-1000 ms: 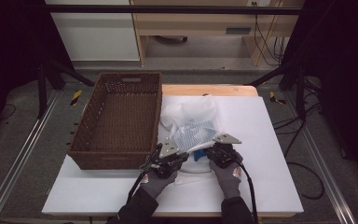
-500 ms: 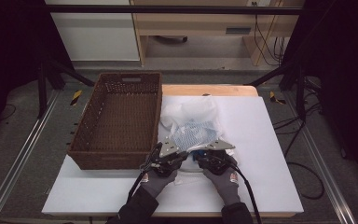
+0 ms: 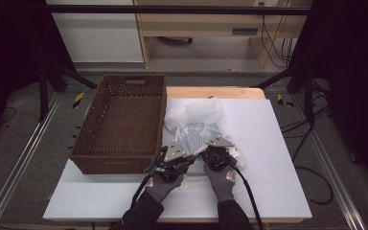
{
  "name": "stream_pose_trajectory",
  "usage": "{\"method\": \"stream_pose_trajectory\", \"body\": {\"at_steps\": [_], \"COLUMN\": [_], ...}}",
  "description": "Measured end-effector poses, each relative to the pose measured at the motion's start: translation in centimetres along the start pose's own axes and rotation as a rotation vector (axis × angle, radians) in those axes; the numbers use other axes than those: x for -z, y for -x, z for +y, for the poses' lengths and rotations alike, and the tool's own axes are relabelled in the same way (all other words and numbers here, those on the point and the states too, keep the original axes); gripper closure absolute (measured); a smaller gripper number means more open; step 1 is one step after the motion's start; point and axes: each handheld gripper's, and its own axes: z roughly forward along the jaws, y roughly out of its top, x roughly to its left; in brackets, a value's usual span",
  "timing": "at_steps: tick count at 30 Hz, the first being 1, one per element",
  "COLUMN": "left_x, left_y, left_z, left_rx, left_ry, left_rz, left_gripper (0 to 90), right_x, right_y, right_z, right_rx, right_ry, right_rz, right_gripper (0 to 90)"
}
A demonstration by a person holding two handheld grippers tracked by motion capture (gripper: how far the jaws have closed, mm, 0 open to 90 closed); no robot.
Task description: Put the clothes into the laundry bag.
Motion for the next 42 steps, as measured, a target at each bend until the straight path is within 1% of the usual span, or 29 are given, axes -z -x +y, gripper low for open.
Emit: {"method": "stream_pose_trajectory", "body": {"at_steps": [1, 2, 3, 5, 6, 7, 9, 10, 11, 13, 15, 16, 18, 19, 22, 23, 24, 25, 26, 27, 28, 31, 32, 34, 36, 38, 39, 41, 42], "left_x": [-0.1, -0.2, -0.3, -0.5, -0.6, -0.6, -0.6, -0.6, -0.6, -0.6, -0.6, -0.6, -0.3, -0.1, 0.7, 1.0, 1.3, 1.5, 1.7, 1.9, 2.0, 2.2, 2.2, 1.8, 1.5, 0.9, 0.7, 0.2, 0.2], "left_y": [0.0, 0.0, 0.0, -0.1, -0.1, -0.2, -0.2, -0.2, -0.2, -0.2, -0.2, -0.1, 0.0, 0.1, 0.4, 0.4, 0.4, 0.4, 0.4, 0.3, 0.3, 0.4, 0.4, 0.5, 0.5, 0.5, 0.4, 0.6, 0.6], "left_z": [-0.2, -0.3, -0.5, -0.7, -0.7, -0.7, -0.8, -0.8, -0.8, -0.9, -0.9, -0.9, -0.9, -0.9, -1.4, -1.7, -2.1, -2.5, -2.9, -3.4, -3.8, -4.8, -5.1, -5.6, -6.1, -6.3, -6.4, -6.6, -6.6], "left_rx": [0.001, -0.001, 0.002, 0.003, 0.005, 0.003, 0.003, 0.004, 0.003, -0.003, -0.003, -0.003, -0.008, -0.017, -0.031, -0.031, -0.025, -0.016, -0.007, -0.005, 0.001, 0.032, 0.039, 0.033, 0.043, 0.046, 0.044, 0.040, 0.027], "left_ry": [-0.006, -0.012, -0.016, -0.025, -0.028, -0.029, -0.032, -0.033, -0.036, -0.039, -0.039, -0.040, -0.049, -0.055, -0.064, -0.068, -0.074, -0.077, -0.081, -0.091, -0.098, -0.100, -0.101, -0.125, -0.139, -0.147, -0.157, -0.180, -0.177], "left_rz": [-0.002, -0.001, -0.002, -0.001, -0.001, -0.002, 0.001, 0.000, 0.002, 0.005, 0.008, 0.009, 0.012, 0.020, 0.051, 0.060, 0.071, 0.083, 0.083, 0.084, 0.085, 0.080, 0.077, 0.086, 0.091, 0.102, 0.110, 0.142, 0.162], "left_gripper": [88.7, 88.6, 88.6, 88.6, 88.5, 88.5, 88.3, 88.2, 88.0, 87.6, 87.0, 85.9, 81.8, 78.8, 70.0, 67.7, 65.7, 64.1, 62.5, 61.6, 60.1, 55.8, 55.5, 53.8, 53.0, 54.1, 55.8, 62.0, 65.2], "right_x": [-0.5, -0.8, -0.8, -0.6, -0.3, 0.1, 1.5, 2.4, 3.3, 5.3, 7.3, 8.2, 9.3, 9.5, 9.5, 9.3, 9.0, 8.7, 8.4, 8.2, 8.1, 7.9, 7.9, 7.7, 7.7, 7.8, 8.0, 8.4, 8.8], "right_y": [0.1, 0.2, 0.2, 0.2, 0.3, 0.4, 0.6, 0.8, 1.0, 1.5, 2.4, 3.0, 4.2, 4.9, 6.8, 7.3, 7.8, 8.1, 8.5, 8.8, 9.0, 9.3, 9.3, 9.4, 9.6, 9.8, 9.9, 10.0, 9.9], "right_z": [-0.2, -0.4, -0.4, -0.4, -0.4, -0.5, -0.8, -1.1, -1.4, -1.9, -2.4, -2.7, -2.9, -3.1, -3.5, -3.7, -3.9, -4.1, -4.3, -4.5, -4.7, -5.0, -5.1, -5.2, -5.4, -5.6, -5.7, -5.8, -5.9], "right_rx": [-0.014, -0.006, -0.003, 0.013, 0.021, 0.016, 0.026, 0.023, 0.033, 0.040, 0.033, 0.029, 0.026, 0.023, -0.012, -0.023, -0.022, -0.022, -0.016, -0.022, -0.033, -0.030, -0.041, -0.034, -0.048, -0.072, -0.069, -0.073, -0.082], "right_ry": [-0.028, -0.045, -0.043, -0.046, -0.040, -0.032, -0.032, -0.019, -0.011, 0.004, 0.041, 0.058, 0.071, 0.069, 0.052, 0.038, 0.020, -0.001, -0.015, -0.024, -0.031, -0.053, -0.060, -0.076, -0.092, -0.108, -0.108, -0.109, -0.106], "right_rz": [-0.004, -0.003, -0.003, 0.003, 0.010, 0.022, 0.059, 0.089, 0.111, 0.124, 0.134, 0.130, 0.091, 0.070, 0.016, 0.006, -0.010, -0.035, -0.056, -0.062, -0.060, -0.044, -0.040, -0.049, -0.050, -0.048, -0.048, -0.048, -0.041], "right_gripper": [86.3, 85.7, 84.8, 79.6, 75.3, 72.1, 67.4, 66.2, 65.0, 63.9, 63.4, 62.8, 61.0, 59.7, 57.2, 56.7, 56.3, 55.6, 55.7, 55.8, 56.4, 62.1, 65.1, 71.0, 81.0, 87.5, 88.3, 88.7, 88.7]}}
